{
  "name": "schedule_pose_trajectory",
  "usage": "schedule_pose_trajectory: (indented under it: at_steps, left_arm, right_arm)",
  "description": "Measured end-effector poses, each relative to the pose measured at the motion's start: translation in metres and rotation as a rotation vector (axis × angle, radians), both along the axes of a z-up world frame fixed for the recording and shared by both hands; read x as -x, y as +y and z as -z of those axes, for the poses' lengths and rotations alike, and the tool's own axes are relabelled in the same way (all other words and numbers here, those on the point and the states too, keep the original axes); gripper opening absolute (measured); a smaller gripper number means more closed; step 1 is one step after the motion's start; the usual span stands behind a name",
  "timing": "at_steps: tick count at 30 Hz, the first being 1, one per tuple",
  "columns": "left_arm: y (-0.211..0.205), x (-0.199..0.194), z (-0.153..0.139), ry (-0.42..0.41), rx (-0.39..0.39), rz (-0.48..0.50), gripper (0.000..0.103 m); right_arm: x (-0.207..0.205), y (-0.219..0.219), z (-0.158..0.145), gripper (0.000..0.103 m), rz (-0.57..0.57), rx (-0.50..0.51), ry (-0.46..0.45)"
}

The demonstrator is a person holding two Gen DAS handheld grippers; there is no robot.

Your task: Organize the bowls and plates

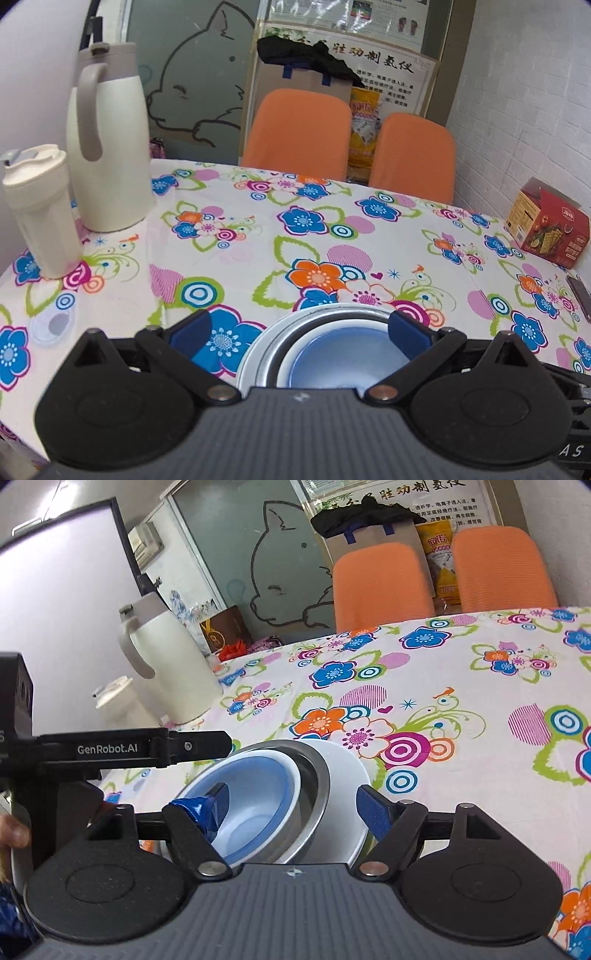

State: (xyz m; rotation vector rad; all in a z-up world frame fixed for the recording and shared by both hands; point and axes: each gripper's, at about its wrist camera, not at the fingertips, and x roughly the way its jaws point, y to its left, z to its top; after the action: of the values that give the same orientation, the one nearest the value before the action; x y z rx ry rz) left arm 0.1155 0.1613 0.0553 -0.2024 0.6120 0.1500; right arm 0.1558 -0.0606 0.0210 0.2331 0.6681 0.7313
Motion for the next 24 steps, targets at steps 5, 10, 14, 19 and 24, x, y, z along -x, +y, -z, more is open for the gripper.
schedule_pose_trajectory:
  at_steps: [5, 10, 14, 19, 24]
  left_arm:
    - [-0.029, 0.032, -0.005, -0.028, -0.069, -0.031, 0.101]
    - [-0.057, 0.069, 0.008, -0.015, -0.104, -0.008, 0.101]
    - [-0.073, 0.094, 0.023, -0.001, -0.122, 0.012, 0.101]
    - [-0.091, 0.122, 0.039, 0.019, -0.136, 0.041, 0.101]
    - [-0.103, 0.146, 0.050, 0.027, -0.142, 0.052, 0.101]
  right_arm:
    - [0.021, -0.008, -0.006, 0.063, 0.096, 0.060, -0.071]
    - [0.051, -0.029, -0.008, 0.063, 0.253, 0.137, -0.121]
    - [0.071, -0.049, 0.002, 0.063, 0.366, 0.170, -0.101]
    - [0.097, -0.063, 0.016, 0.063, 0.423, 0.157, -0.097]
    - [0.118, -0.072, 0.027, 0.063, 0.433, 0.140, -0.069]
